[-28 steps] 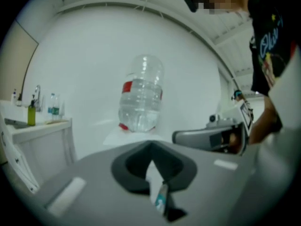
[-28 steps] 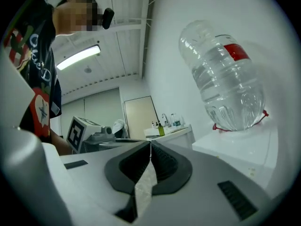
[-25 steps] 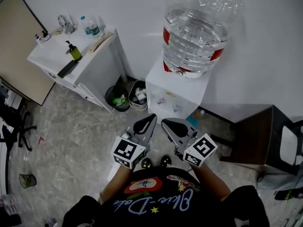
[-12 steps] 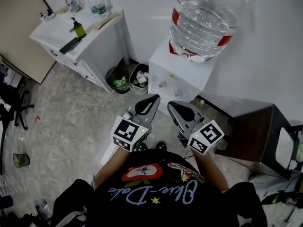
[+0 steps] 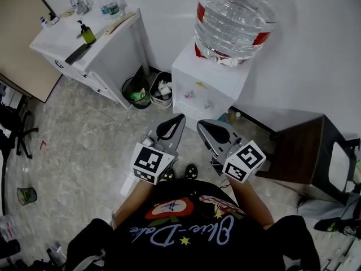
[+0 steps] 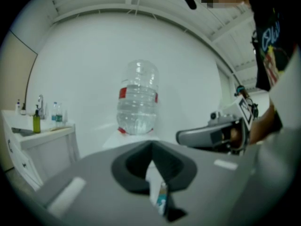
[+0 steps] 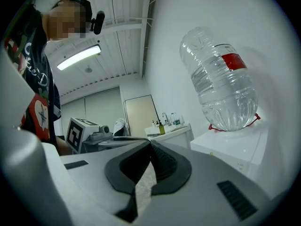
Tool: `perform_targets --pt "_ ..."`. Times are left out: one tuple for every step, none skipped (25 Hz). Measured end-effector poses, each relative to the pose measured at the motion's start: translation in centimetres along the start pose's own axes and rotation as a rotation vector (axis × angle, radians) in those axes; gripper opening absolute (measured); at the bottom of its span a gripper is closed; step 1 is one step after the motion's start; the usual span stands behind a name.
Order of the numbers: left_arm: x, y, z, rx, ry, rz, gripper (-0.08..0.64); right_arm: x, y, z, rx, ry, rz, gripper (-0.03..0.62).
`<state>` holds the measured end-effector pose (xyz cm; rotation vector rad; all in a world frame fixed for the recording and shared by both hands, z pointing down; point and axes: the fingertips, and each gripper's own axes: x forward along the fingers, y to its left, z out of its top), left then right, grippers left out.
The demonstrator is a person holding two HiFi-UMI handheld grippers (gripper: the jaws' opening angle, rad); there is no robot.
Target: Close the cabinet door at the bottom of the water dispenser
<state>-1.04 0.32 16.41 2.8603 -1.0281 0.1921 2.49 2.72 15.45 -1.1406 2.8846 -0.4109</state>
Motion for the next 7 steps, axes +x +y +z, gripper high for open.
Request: perform_targets --pt "-0.05 -0.16 -0.09 -0.003 0.004 -0.004 0.001 -0.2 0.05 -0.04 0.001 0.002 -0.005 0.015" --pt "-0.05 -0.29 -0.2 -0.006 0.007 -0.007 0.0 -0.4 0.06 -0.1 0.001 0.004 -0.011 0.015" --pt "-0.02 -0.4 -0.28 -0.007 0.01 -0.01 0.001 -0.57 0.03 -0.19 0.0 0.006 -0.017 0.015" --pt "0.03 -0.49 -0.34 -0.003 0.013 -0.013 0.001 -0.72 -0.03 -0.31 -0.004 0.009 -0.022 0.015" --pt "0.09 -0.57 -0.37 0.004 0.015 -0.016 0.001 -0.84 -0.1 -0.44 -0.007 0.013 -0.027 0.015" --pt "0.15 -0.63 -0.37 0.014 0.016 -0.019 0.0 -0.96 -0.17 -0.56 -0.011 0.017 -0.03 0.015" --pt "0.22 -0.69 -0.38 0.024 0.017 -0.022 0.001 -1.07 -0.23 -0.68 -0.015 0.02 -0.034 0.015"
